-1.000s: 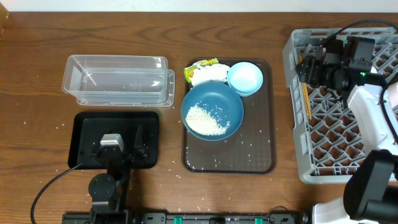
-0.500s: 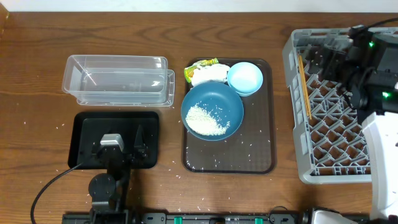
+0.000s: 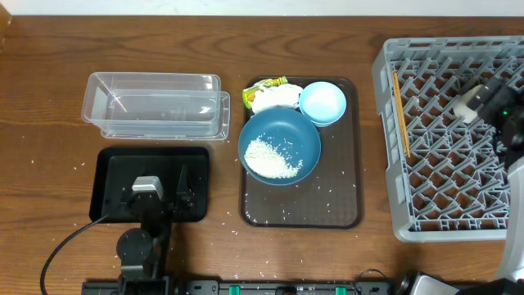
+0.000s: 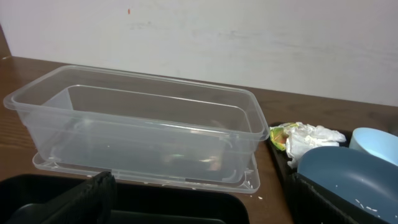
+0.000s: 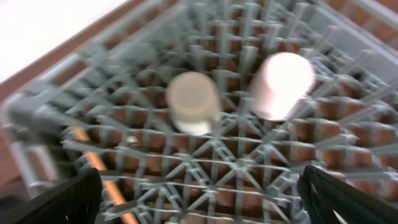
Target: Sort waste into correct bins and load items into the dishwasher rack
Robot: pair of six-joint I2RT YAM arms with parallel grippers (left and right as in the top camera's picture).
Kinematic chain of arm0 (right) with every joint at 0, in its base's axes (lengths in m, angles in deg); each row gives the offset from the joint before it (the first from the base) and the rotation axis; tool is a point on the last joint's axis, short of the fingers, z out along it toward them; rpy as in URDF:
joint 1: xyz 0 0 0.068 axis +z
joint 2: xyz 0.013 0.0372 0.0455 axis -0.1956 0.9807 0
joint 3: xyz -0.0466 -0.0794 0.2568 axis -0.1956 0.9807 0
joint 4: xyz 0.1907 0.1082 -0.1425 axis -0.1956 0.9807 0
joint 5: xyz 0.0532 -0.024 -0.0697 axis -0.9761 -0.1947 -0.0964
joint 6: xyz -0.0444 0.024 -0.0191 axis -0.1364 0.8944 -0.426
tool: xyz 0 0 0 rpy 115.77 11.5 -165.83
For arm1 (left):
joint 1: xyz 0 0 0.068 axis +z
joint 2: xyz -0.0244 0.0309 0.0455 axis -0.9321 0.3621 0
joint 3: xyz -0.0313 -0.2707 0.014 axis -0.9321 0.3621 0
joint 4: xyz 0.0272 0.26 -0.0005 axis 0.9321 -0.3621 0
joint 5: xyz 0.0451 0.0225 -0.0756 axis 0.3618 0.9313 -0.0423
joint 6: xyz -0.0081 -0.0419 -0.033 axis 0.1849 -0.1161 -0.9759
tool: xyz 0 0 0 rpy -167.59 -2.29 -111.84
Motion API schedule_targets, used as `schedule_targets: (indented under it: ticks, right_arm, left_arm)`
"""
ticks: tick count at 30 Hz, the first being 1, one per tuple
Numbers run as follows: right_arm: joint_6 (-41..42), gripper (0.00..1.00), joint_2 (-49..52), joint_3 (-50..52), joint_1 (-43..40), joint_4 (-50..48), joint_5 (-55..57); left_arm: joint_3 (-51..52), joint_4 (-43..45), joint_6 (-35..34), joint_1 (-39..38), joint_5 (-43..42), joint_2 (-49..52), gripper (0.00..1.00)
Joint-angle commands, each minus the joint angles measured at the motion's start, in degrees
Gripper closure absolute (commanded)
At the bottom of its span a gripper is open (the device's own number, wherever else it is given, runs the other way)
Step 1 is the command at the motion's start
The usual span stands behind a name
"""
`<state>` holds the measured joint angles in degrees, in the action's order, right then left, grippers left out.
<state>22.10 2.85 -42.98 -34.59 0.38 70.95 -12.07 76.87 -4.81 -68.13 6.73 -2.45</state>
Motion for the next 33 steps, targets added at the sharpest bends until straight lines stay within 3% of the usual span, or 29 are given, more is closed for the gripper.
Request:
schedule_targets:
  ticks: [1,7,20,23,27,29,33]
  right_arm:
    - [-0.24,0.01,-0.04,-0.09,-2.34,1.68,2.99]
    - [-0.94,0.01,-0.04,-0.09,-3.76,6.82,2.93]
    - [-0.94,0.01,-0.04,-0.09,-3.72,6.91,2.93]
    - [-0.94,0.01,-0.04,-0.09,-3.72,6.88,2.93]
    - [-0.94,0.01,-0.04,-0.09,-3.72,6.88,2.93]
    - [-0.94,0.01,-0.04,-0.09,-3.72,6.91,2.93]
    - [-0.94,0.01,-0.04,-0.09,-3.72,6.88,2.93]
  left_arm:
    - [0.98,-1.95,0.74,0.26,-1.01,-0.35,0.11]
    - [0.98,-1.95,0.74,0.26,-0.98,-0.35,0.11]
    - [0.98,-1.84,0.42,0.26,-1.46,-0.35,0.11]
    - [0.98,3.28,-5.57,0.24,-9.09,-0.35,0.11]
    - [0.98,13.14,-18.56,0.24,-23.39,-0.35,0.11]
    - [0.98,15.43,-22.49,0.24,-25.2,-0.35,0.11]
    - [0.9,20.72,-23.67,0.26,-25.22,-0.35,0.11]
